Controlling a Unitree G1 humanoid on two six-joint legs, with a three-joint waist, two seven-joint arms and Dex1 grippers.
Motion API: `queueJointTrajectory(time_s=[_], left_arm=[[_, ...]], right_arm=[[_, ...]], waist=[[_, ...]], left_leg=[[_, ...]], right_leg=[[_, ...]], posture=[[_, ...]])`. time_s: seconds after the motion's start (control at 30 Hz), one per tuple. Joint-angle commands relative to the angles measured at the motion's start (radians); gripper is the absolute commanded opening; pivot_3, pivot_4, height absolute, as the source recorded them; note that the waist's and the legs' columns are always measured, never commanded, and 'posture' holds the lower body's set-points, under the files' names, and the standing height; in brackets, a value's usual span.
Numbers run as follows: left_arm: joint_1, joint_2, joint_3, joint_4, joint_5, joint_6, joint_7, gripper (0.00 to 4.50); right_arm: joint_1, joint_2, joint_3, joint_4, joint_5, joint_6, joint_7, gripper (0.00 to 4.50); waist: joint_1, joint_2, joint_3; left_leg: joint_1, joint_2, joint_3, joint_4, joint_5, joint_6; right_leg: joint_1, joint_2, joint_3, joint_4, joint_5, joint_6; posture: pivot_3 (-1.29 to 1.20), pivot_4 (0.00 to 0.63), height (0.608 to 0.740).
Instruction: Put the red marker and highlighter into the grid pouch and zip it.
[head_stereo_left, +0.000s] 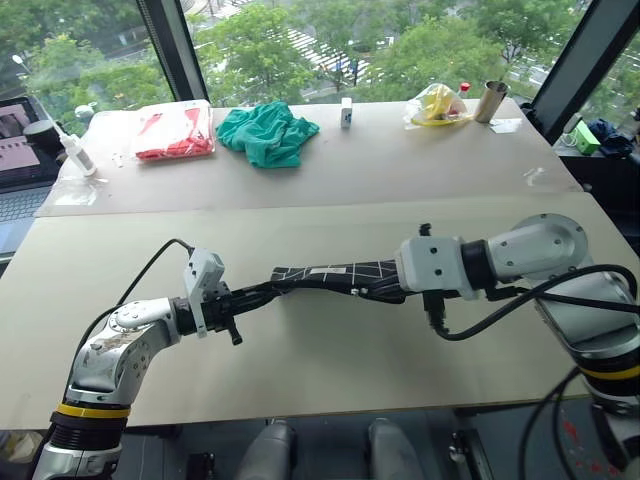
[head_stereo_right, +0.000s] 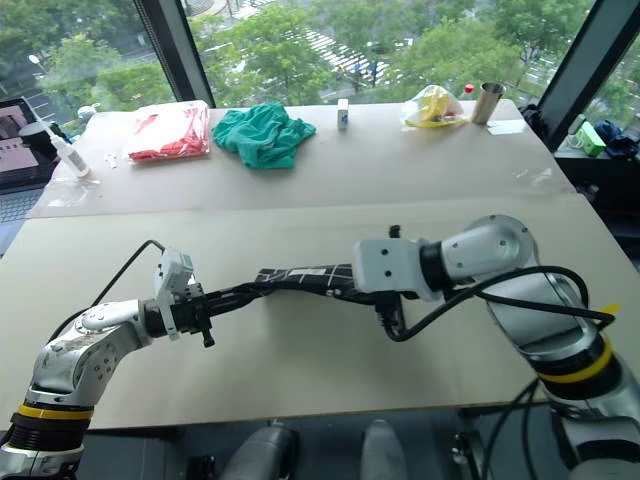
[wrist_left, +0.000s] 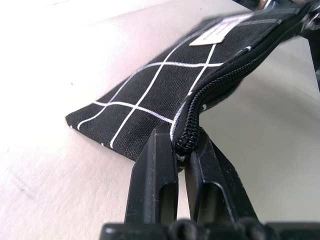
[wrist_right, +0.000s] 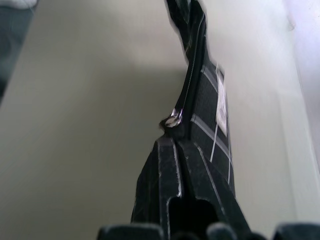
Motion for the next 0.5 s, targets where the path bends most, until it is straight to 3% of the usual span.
queueJointTrajectory(time_s=[0.03,0.33,0.47,0.5], left_arm=[[0.003,0.01,0.025,0.0,0.001,-0.009,0.001,0.0],[-0.003,0.018,0.024,0.008,0.0,-0.013,-0.002,0.0],[-0.003,0.022,0.017,0.007,0.001,-0.025,-0.011,0.0],[-0.003,0.023,0.016,0.006,0.002,-0.028,-0.013,0.0]], right_arm=[[0.024,-0.055,-0.053,0.042,-0.03,-0.03,-0.015,0.04],[0.085,-0.171,-0.087,0.218,-0.115,-0.147,-0.103,0.04],[0.047,-0.07,-0.081,0.271,-0.099,-0.186,-0.202,0.04],[0.032,-0.025,-0.093,0.3,-0.062,-0.167,-0.223,0.32]], waist=[[-0.004,0.0,0.0],[-0.006,0.0,0.0],[-0.006,0.0,0.0],[-0.01,0.0,0.0]], left_leg=[[0.0,0.0,0.001,0.0,0.0,0.0],[0.0,0.001,0.001,0.0,0.0,0.0],[0.0,0.001,0.002,0.0,0.0,0.0],[0.001,0.001,0.001,0.0,0.0,0.0]], right_leg=[[-0.001,0.0,0.001,0.0,0.0,0.0],[-0.001,0.0,0.001,0.001,0.0,0.0],[-0.001,0.0,0.001,0.001,0.0,0.0],[0.0,0.0,0.001,0.001,0.0,0.0]], posture=[[0.0,0.15,0.74],[0.0,0.15,0.74],[0.0,0.15,0.74],[0.0,0.15,0.74]])
